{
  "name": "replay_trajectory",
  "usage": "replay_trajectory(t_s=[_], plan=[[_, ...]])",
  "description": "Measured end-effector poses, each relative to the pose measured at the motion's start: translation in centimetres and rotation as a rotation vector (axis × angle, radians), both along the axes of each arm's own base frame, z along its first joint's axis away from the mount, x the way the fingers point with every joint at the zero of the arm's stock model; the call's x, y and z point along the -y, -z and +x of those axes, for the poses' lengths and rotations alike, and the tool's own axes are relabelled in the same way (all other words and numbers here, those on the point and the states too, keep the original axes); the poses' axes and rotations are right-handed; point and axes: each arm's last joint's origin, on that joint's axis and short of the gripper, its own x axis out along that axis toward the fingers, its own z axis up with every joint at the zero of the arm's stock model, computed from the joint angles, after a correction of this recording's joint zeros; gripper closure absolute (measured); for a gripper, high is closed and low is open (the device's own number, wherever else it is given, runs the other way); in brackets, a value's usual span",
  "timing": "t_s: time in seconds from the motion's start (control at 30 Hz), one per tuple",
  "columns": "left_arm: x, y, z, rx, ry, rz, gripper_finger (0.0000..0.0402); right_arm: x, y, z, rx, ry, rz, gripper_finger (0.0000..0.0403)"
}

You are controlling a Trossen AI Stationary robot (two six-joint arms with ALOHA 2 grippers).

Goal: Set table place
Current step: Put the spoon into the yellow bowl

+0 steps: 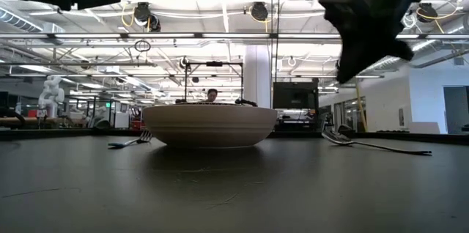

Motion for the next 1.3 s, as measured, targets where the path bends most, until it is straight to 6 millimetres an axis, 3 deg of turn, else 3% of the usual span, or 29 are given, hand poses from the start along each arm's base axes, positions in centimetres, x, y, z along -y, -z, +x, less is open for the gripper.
replay_trajectory(t_s=[0.23,0.5,0.87,1.0,1.3], plan=[[0.1,0.1,0.1,-0.001,0.028,-0.014,0.0311,1.5,-1.8,-0.2,-0.211,0.140,0.198,0.0402],[0.1,0.9,0.2,-0.063,0.049,-0.031,0.0311,1.0,0.5,2.0,-0.330,0.072,0.314,0.0403],[0.1,1.1,0.2,-0.073,0.050,-0.037,0.0311,1.8,1.0,3.8,-0.218,0.024,0.318,0.0400],[0.1,1.1,0.2,-0.073,0.050,-0.036,0.0311,2.5,1.3,3.7,-0.245,0.062,0.313,0.0372],[0.1,1.1,0.2,-0.074,0.050,-0.036,0.0311,3.2,3.3,3.8,-0.373,0.119,0.308,0.0254]])
